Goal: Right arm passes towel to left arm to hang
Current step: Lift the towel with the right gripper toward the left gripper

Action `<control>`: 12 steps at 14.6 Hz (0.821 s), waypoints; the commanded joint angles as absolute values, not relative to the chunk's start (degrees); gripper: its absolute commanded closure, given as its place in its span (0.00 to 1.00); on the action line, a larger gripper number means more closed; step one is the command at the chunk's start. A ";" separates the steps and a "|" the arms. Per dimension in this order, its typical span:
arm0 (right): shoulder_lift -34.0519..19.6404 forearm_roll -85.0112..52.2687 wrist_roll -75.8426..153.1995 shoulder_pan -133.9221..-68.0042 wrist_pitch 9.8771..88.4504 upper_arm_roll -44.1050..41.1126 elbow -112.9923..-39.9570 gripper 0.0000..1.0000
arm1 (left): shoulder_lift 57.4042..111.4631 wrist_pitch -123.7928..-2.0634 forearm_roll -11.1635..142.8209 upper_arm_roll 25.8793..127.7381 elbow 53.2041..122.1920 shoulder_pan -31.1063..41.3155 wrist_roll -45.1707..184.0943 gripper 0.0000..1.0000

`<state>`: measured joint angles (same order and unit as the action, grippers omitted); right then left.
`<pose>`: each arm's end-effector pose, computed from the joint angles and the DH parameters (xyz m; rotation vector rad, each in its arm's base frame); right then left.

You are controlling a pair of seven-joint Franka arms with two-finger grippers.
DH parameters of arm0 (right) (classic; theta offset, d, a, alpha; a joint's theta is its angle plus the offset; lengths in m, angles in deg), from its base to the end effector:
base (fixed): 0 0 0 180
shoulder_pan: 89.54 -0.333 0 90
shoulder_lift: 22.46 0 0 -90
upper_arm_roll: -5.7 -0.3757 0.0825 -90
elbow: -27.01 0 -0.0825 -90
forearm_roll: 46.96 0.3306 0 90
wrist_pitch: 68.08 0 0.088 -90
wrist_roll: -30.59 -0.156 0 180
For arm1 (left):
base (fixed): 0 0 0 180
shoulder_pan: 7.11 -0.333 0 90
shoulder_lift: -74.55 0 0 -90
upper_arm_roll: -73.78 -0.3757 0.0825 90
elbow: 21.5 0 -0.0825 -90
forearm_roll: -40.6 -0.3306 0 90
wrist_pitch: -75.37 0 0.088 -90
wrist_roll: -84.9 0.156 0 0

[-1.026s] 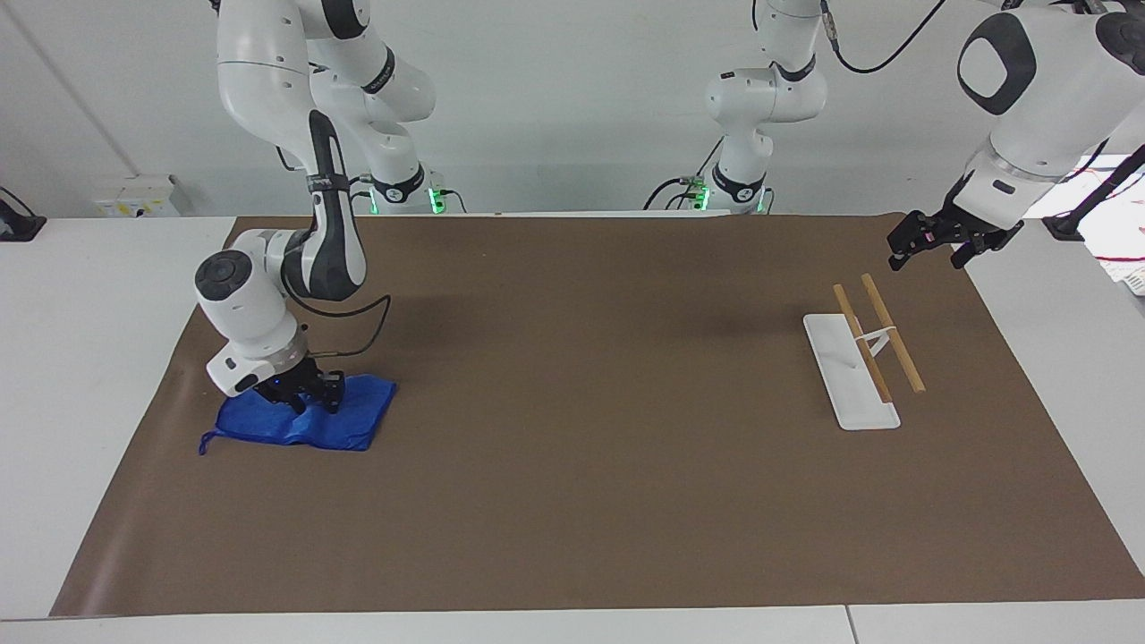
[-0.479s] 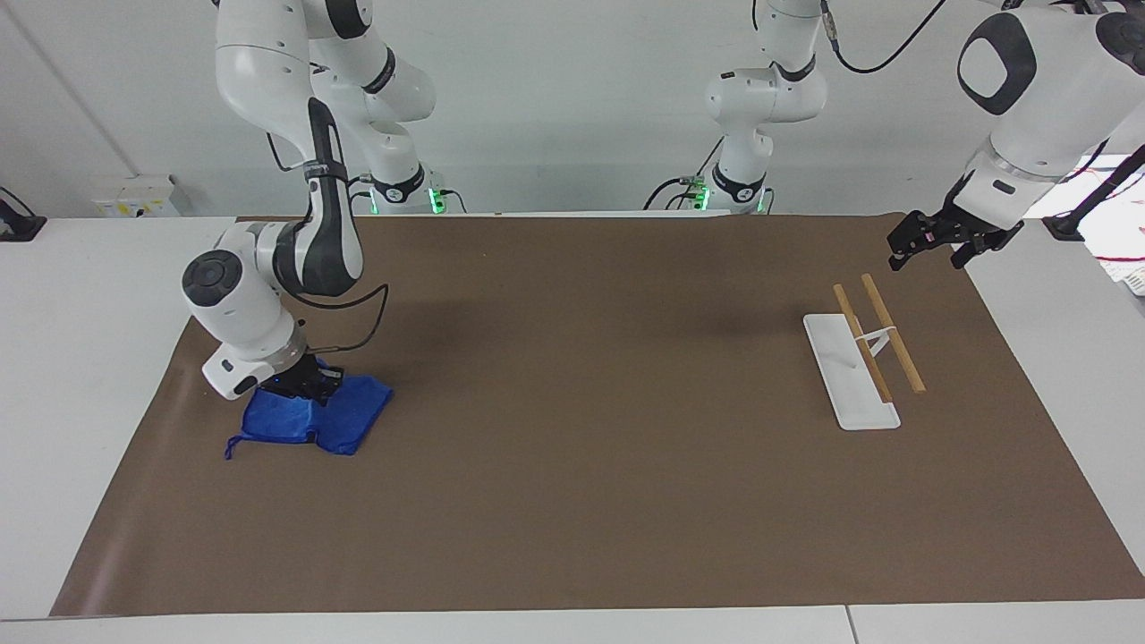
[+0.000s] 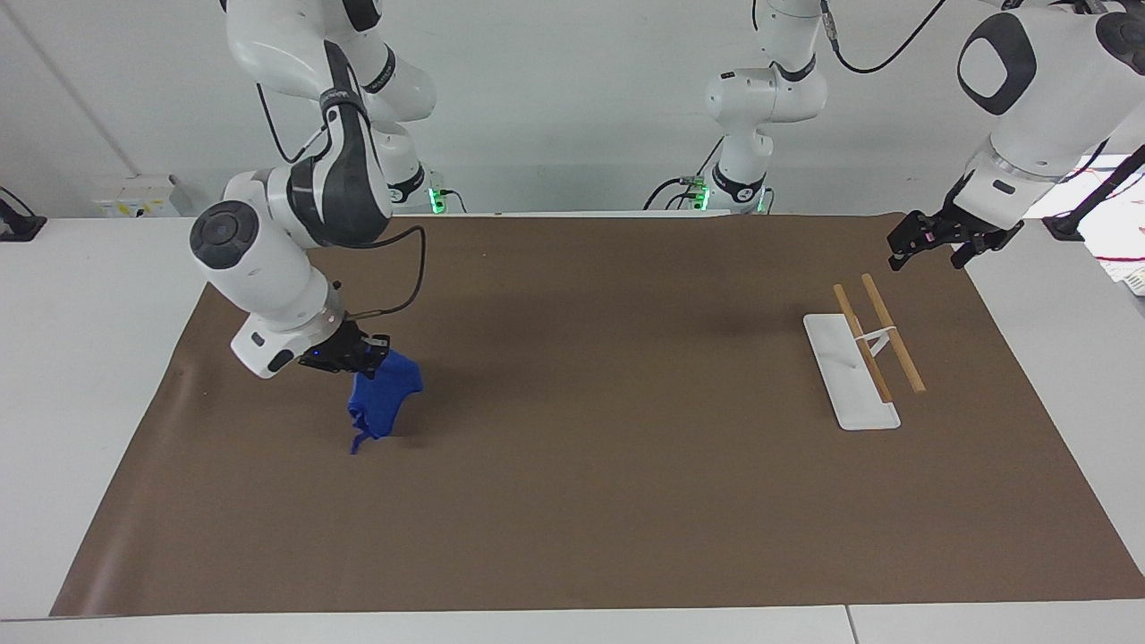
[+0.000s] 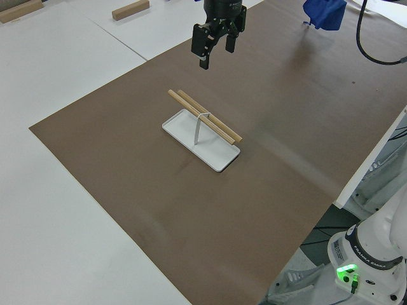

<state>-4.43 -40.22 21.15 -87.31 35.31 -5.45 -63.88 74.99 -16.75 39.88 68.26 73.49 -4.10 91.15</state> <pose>0.5988 0.0952 0.4767 -2.9790 0.0718 0.1757 0.5006 0.0237 0.5981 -3.1297 0.1034 0.0917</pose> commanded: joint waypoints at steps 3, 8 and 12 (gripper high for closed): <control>-3.92 -27.47 -3.80 -87.25 34.83 -12.22 -60.79 1.00 | 73.49 -17.27 39.20 68.07 75.27 -3.60 91.15 0.00; -3.91 -18.23 -29.73 -96.46 46.58 -13.90 -60.79 1.00 | 73.23 -16.56 39.81 68.95 75.44 -3.16 90.01 0.00; -3.65 -16.99 -46.98 -105.60 61.18 -13.90 -62.19 1.00 | 72.79 -20.33 44.54 69.03 77.54 3.59 76.95 0.00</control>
<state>-3.95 -18.44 -40.60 -103.11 56.33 -13.86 -61.64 74.88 -17.14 42.43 69.01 73.99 0.10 84.19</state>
